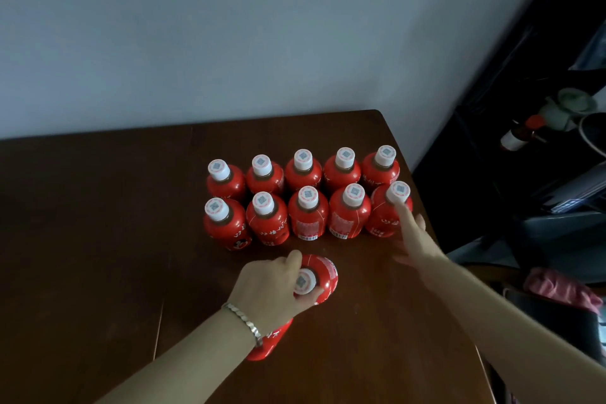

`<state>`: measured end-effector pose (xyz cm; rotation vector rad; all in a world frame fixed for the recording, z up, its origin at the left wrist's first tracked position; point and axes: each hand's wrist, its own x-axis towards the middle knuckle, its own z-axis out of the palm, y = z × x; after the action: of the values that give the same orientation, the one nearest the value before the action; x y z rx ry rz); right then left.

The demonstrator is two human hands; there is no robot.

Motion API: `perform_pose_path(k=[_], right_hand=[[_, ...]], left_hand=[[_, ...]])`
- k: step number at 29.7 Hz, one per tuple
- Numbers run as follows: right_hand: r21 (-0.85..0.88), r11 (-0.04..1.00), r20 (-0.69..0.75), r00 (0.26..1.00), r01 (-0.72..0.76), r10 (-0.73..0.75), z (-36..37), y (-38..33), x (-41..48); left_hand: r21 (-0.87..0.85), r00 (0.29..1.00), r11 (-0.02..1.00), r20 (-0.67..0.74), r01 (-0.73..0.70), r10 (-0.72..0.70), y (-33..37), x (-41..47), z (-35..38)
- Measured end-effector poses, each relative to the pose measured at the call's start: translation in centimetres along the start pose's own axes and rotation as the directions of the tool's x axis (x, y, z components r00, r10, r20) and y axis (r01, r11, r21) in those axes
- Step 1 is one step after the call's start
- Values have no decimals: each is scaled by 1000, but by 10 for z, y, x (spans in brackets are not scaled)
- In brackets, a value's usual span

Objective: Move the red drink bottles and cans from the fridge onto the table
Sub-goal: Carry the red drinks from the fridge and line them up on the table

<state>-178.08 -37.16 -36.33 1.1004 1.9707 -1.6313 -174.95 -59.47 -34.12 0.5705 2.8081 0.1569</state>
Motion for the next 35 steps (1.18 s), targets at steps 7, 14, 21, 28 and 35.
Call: perform_pose_path(k=[7, 14, 21, 28, 35], right_hand=[[-491, 427, 479, 645, 759, -596, 52, 60, -62], [-467, 627, 338, 781, 624, -525, 107, 52, -68], [-435, 742, 184, 858, 509, -480, 150, 42, -68], [-435, 801, 159, 910, 412, -382, 163, 38, -68], [-507, 774, 196, 925, 380, -326, 161, 32, -70]], left_hand=[[43, 997, 997, -46, -60, 62, 3, -14, -3], [-132, 982, 983, -119, 130, -146, -25, -31, -17], [-553, 860, 761, -146, 339, -489, -70, -28, -10], [-821, 798, 424, 61, 382, -600, -87, -24, 13], [-895, 872, 326, 126, 306, -474, -85, -25, 23]])
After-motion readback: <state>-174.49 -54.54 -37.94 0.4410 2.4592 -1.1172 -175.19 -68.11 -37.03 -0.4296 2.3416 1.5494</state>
